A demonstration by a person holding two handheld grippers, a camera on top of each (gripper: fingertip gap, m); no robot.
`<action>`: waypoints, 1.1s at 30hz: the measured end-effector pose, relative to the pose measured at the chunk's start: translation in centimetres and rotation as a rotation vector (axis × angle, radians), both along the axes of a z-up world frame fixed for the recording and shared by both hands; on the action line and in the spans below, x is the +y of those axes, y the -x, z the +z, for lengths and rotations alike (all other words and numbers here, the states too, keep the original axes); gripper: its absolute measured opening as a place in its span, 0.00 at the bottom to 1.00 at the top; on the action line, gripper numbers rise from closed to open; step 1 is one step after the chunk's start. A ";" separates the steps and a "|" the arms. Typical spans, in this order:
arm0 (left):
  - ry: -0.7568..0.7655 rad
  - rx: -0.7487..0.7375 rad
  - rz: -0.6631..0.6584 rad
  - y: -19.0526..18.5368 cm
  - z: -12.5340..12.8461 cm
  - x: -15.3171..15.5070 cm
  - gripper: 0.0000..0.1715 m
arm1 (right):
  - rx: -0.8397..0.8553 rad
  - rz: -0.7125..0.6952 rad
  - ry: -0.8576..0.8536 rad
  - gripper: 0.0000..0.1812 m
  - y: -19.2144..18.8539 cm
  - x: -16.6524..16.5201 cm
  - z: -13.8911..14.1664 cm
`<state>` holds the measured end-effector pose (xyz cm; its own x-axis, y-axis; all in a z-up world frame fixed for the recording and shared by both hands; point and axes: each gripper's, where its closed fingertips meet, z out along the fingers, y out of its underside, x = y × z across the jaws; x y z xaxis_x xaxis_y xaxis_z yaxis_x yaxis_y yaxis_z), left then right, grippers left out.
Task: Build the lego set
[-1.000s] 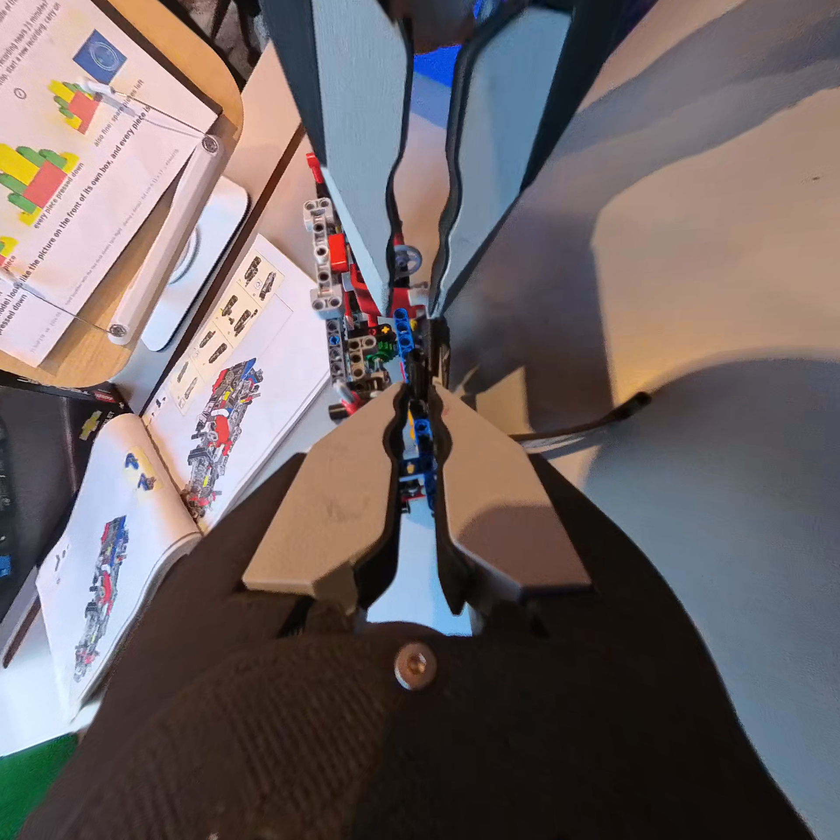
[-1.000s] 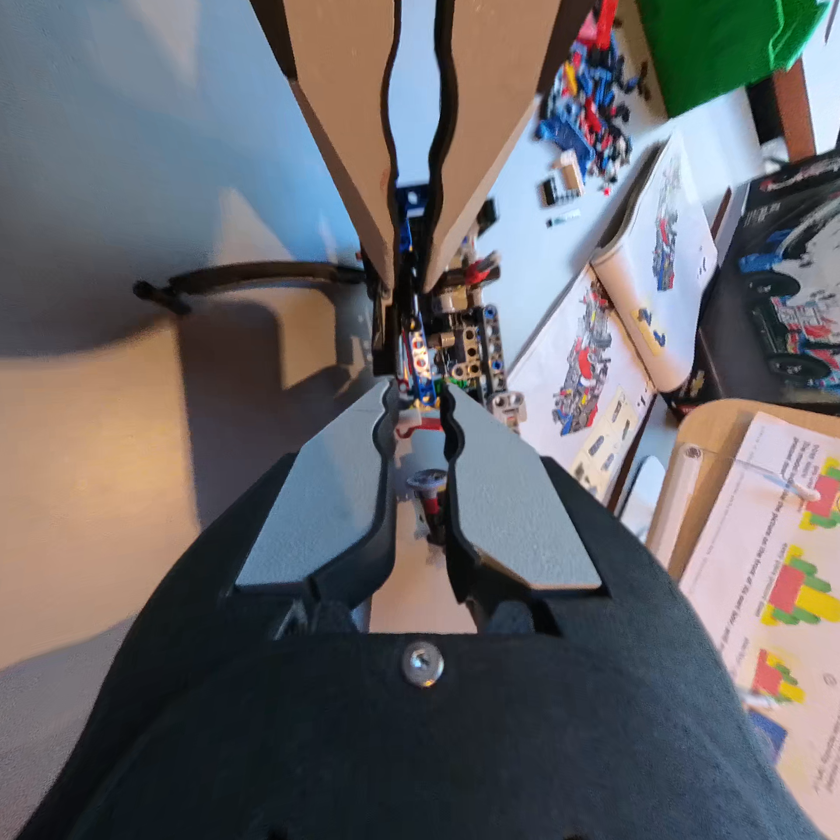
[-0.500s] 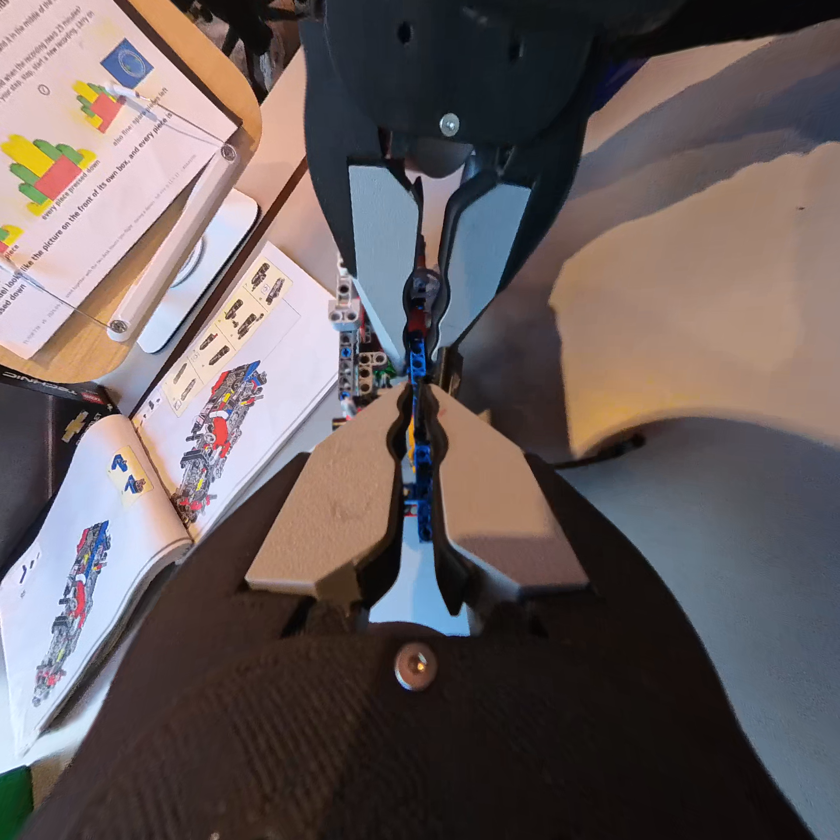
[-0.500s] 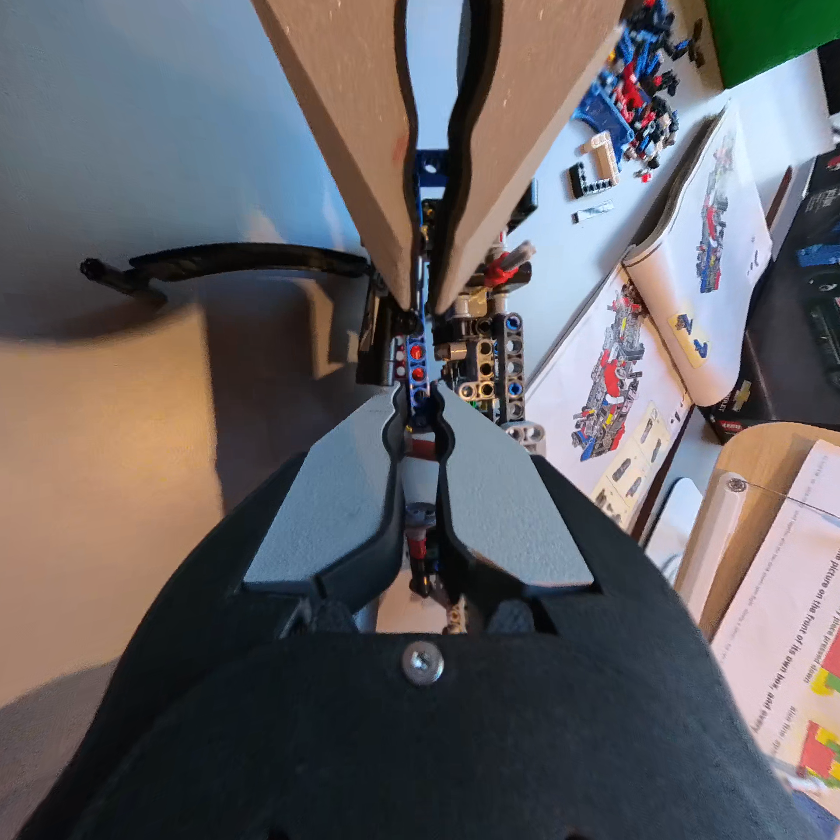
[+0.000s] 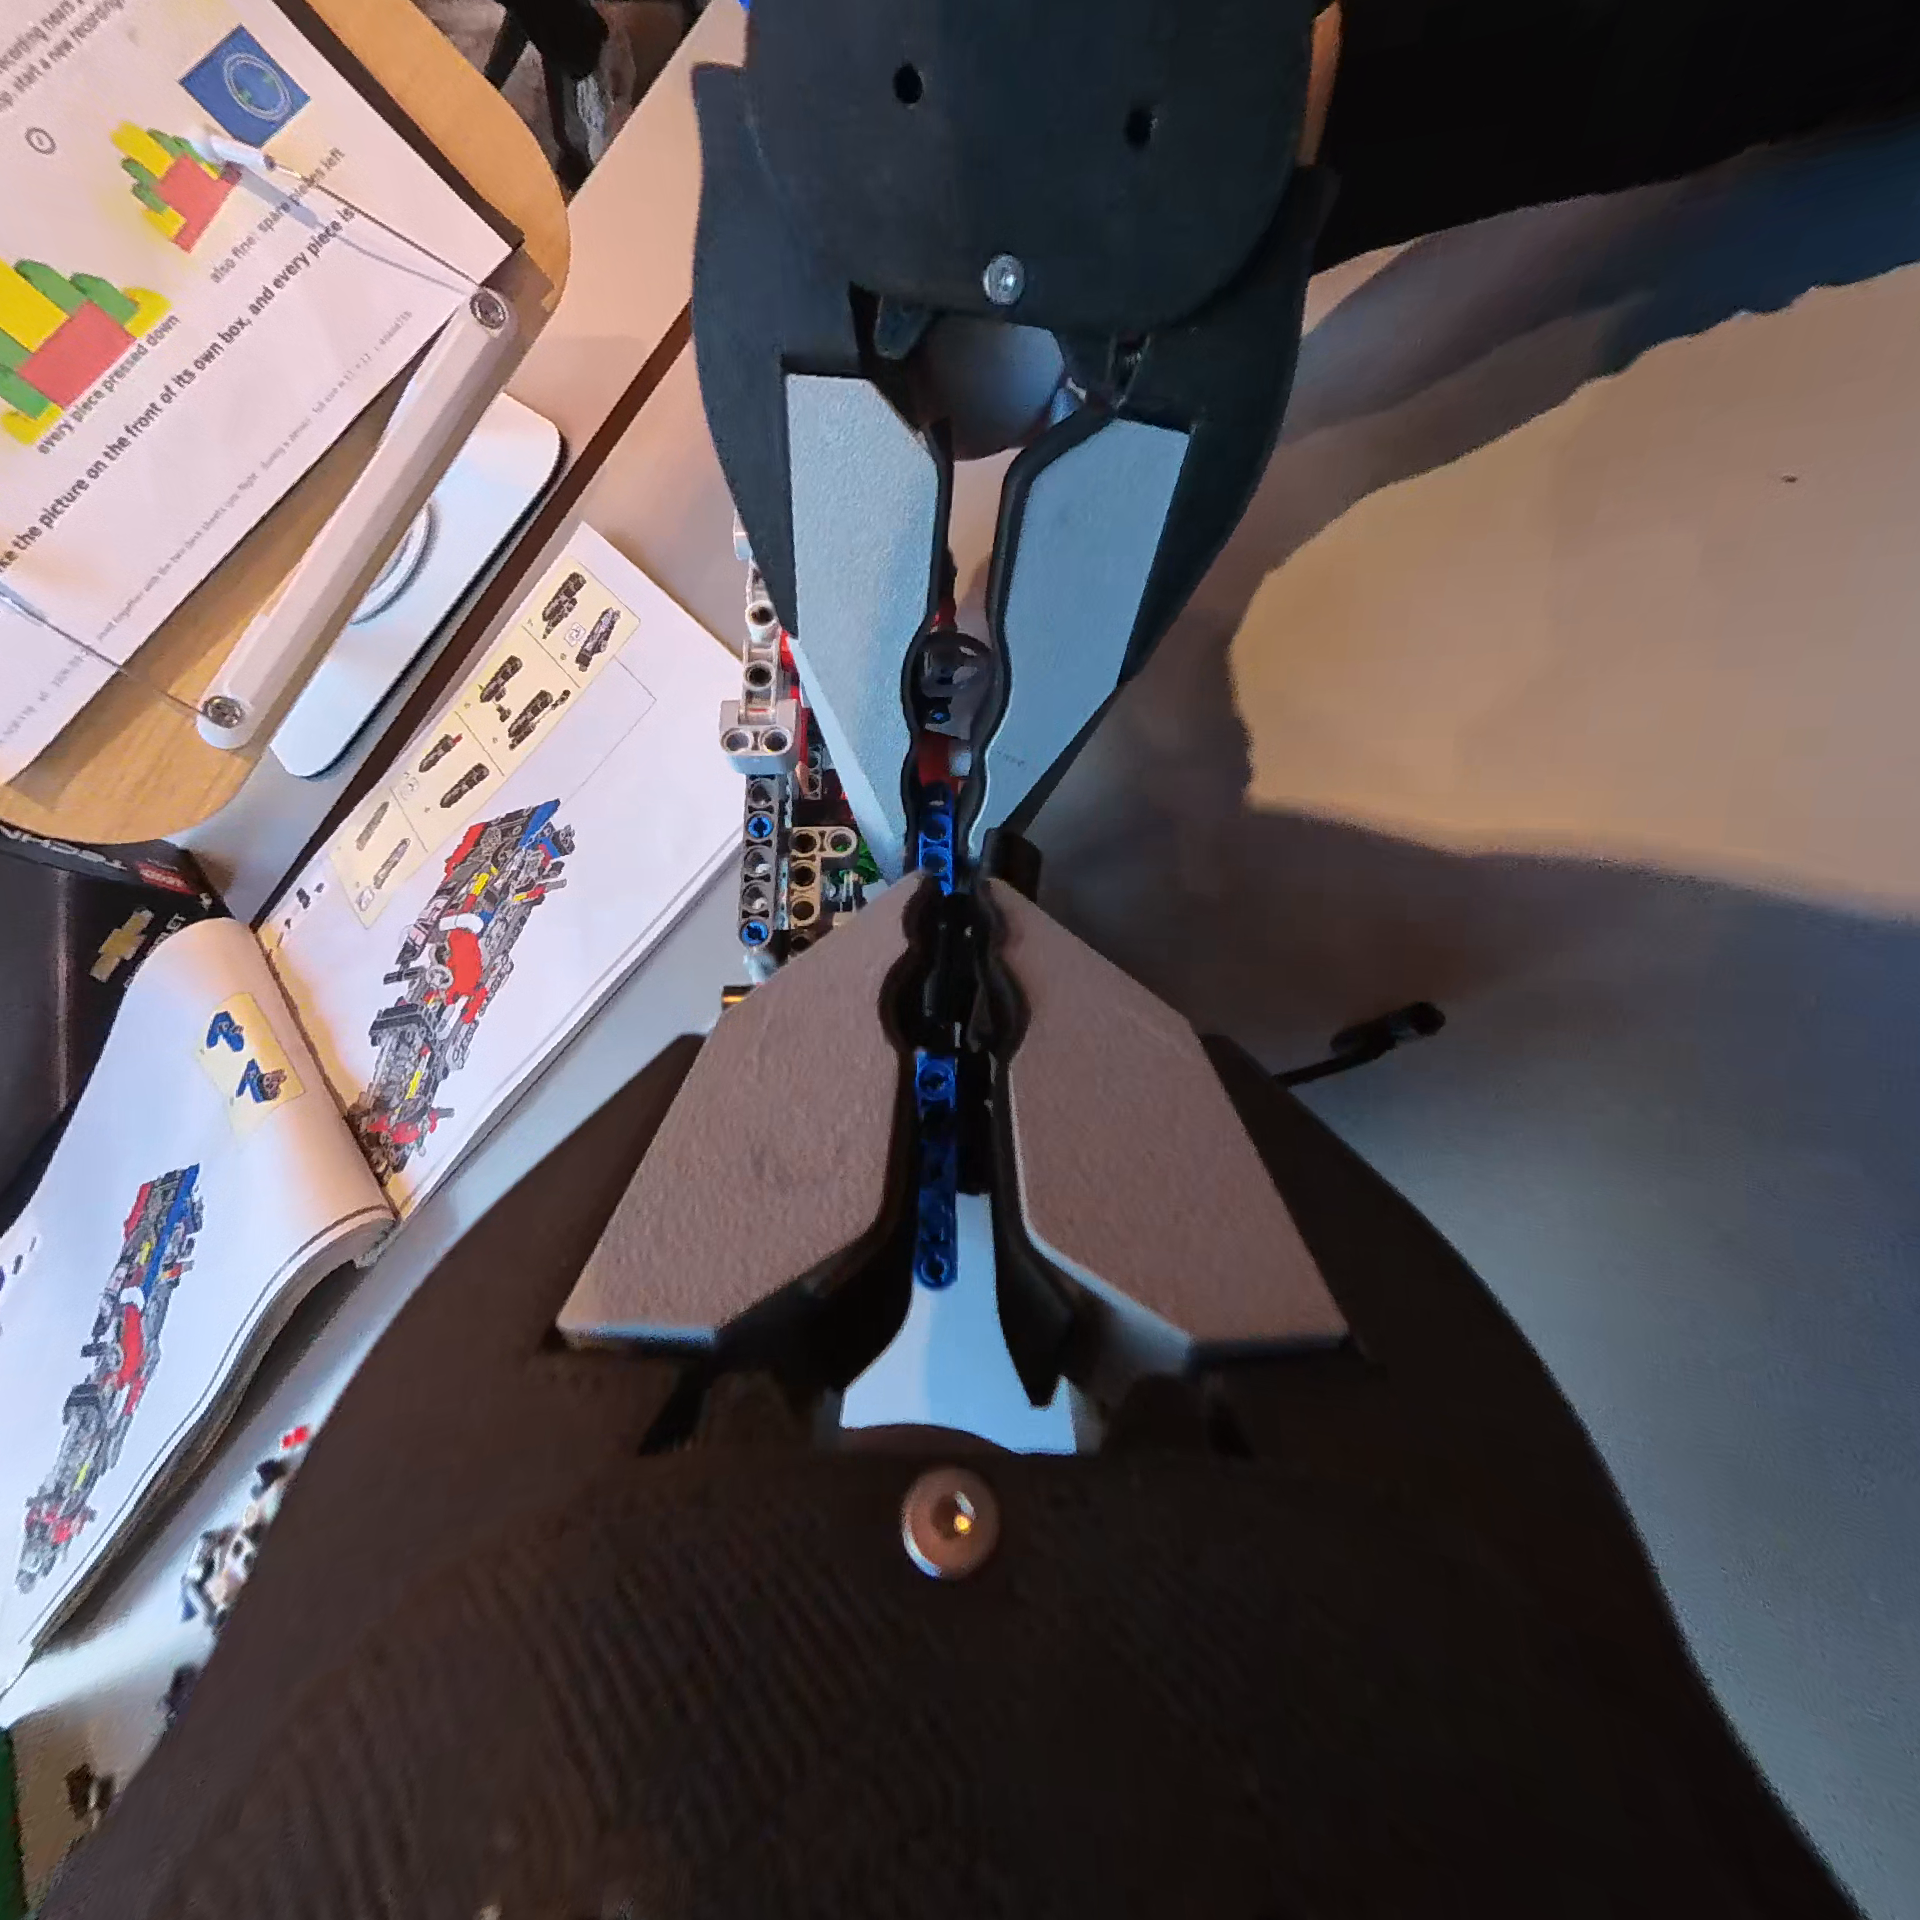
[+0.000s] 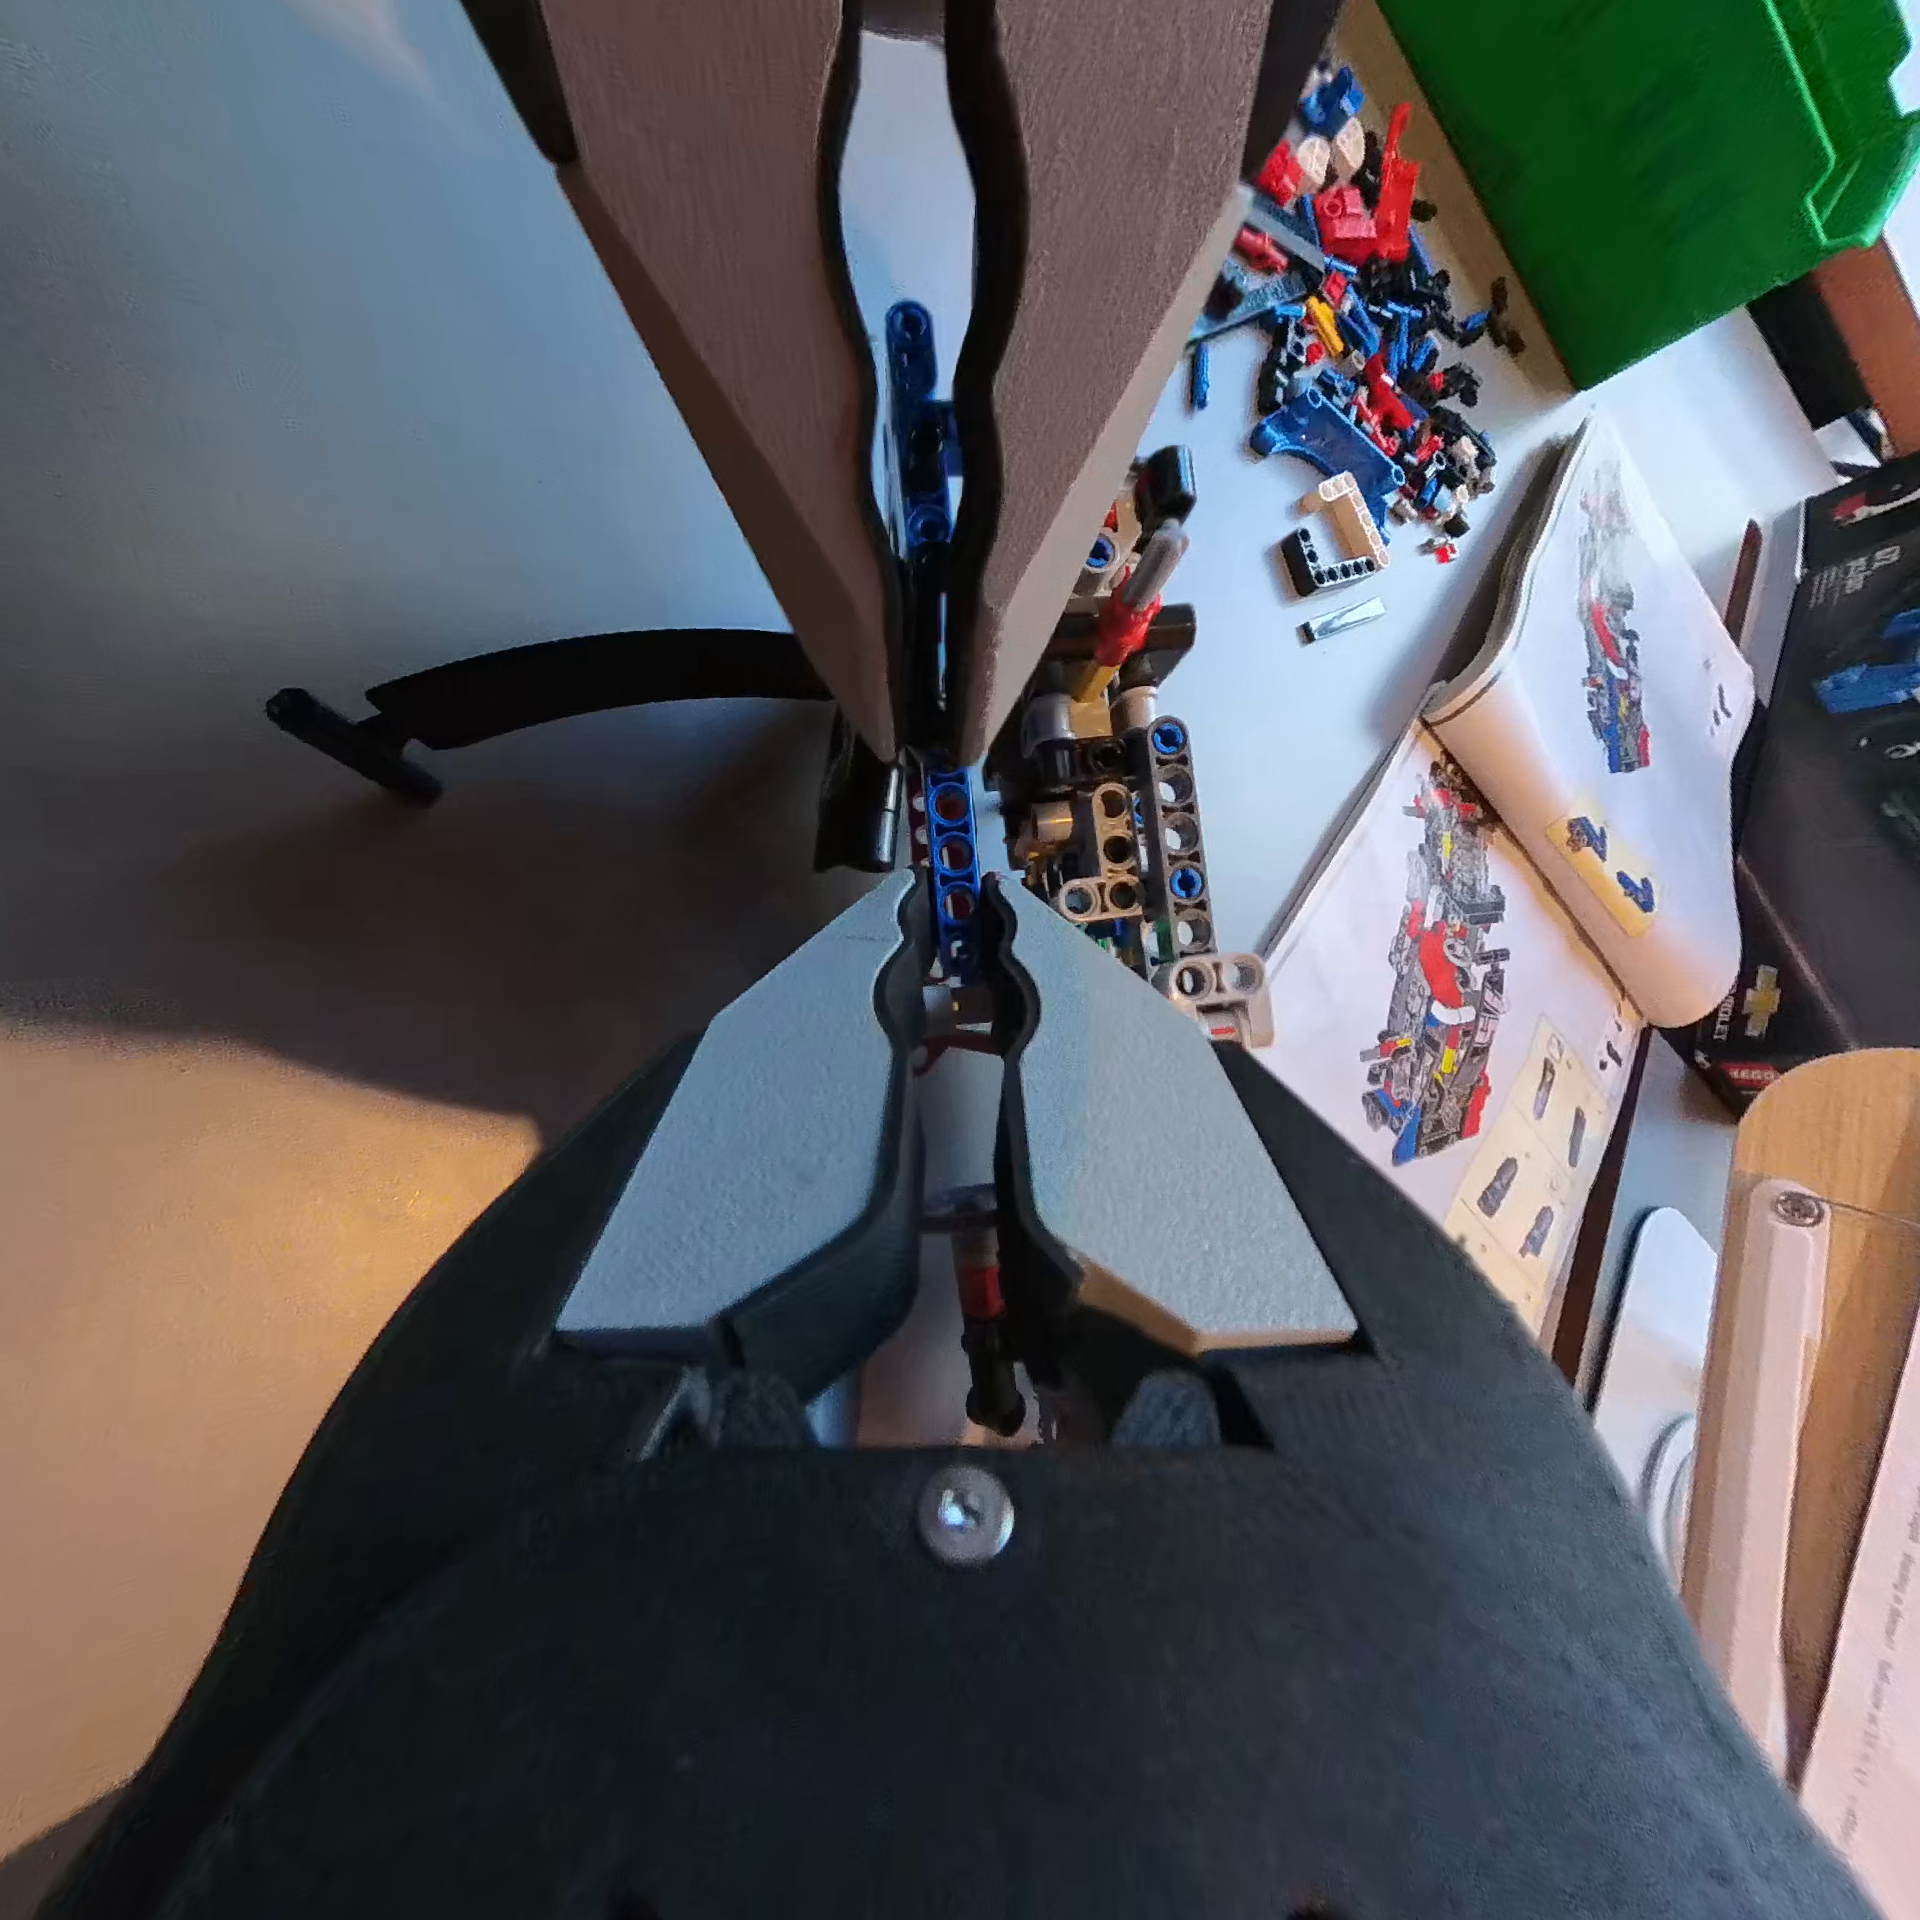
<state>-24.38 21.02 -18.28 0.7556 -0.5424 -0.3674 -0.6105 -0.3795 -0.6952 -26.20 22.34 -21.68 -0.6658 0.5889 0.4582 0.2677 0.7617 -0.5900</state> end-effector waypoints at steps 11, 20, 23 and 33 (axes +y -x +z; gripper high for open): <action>0.033 -0.012 0.049 1.3 -0.1 -1.5 0.02 | -0.041 -0.054 0.050 0.02 0.1 -0.6 -0.1; 0.085 0.035 0.025 0.8 -0.2 -1.8 0.02 | -0.025 -0.008 0.068 0.02 -0.1 -1.1 0.1; 0.080 0.000 0.024 0.9 0.1 -2.2 0.01 | -0.022 -0.004 0.062 0.02 -0.1 -1.3 0.1; -0.038 0.047 0.046 1.0 0.6 -1.8 0.00 | -0.021 0.002 0.069 0.02 -0.2 -1.7 0.4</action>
<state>-25.41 19.24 -17.63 0.7609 -0.4920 -0.4230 -0.6253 -0.3819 -0.6806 -26.00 20.66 -21.23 -0.6762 0.6173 0.4020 0.2792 0.7198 -0.6356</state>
